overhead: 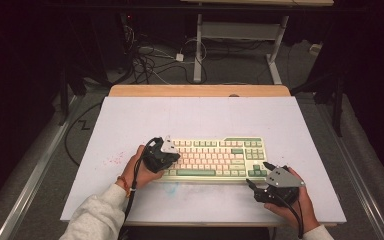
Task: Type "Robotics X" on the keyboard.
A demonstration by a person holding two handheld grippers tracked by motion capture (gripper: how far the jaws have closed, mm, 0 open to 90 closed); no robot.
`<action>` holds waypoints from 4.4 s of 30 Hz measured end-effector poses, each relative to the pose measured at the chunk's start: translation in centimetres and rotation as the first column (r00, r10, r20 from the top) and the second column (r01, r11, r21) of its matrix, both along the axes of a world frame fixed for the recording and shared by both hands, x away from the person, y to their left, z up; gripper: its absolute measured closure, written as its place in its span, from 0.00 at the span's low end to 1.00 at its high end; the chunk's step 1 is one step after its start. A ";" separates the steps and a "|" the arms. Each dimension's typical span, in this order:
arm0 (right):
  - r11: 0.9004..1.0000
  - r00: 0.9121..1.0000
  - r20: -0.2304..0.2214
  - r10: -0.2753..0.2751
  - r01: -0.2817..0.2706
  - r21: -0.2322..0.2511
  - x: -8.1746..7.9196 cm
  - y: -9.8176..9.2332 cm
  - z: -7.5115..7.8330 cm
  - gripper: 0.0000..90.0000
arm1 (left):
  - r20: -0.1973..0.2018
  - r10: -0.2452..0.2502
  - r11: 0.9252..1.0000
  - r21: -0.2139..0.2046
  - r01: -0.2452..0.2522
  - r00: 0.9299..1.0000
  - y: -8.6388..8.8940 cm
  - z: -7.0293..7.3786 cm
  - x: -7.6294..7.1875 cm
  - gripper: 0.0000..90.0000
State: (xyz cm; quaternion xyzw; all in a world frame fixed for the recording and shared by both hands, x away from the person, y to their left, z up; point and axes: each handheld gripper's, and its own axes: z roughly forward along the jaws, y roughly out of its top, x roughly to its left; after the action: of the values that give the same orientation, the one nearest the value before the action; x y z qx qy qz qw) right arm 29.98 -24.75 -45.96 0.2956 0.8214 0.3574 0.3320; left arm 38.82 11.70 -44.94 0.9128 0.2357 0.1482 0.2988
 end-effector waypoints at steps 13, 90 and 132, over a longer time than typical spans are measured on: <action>1.000 1.000 -0.003 0.002 -0.002 -0.005 0.0 0.0 0.0 0.27 | 0.007 -0.005 1.000 0.002 0.005 1.000 0.2 0.2 -0.2 0.98; 1.000 1.000 0.010 -0.020 0.020 0.014 0.0 -0.4 0.4 0.27 | 0.321 0.052 0.997 -0.078 -0.029 0.946 1.4 2.5 -4.5 0.21; 0.999 0.999 0.010 -0.038 0.037 0.040 0.1 -0.6 0.8 0.26 | 0.322 0.161 0.987 -0.068 -0.147 0.933 8.3 -0.9 -7.7 0.20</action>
State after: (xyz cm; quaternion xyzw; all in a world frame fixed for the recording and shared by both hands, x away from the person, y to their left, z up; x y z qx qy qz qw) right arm 30.13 -25.31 -45.20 0.3157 0.8067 0.3687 0.3370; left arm 31.07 20.02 -45.83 0.8477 0.2569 0.3149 0.3409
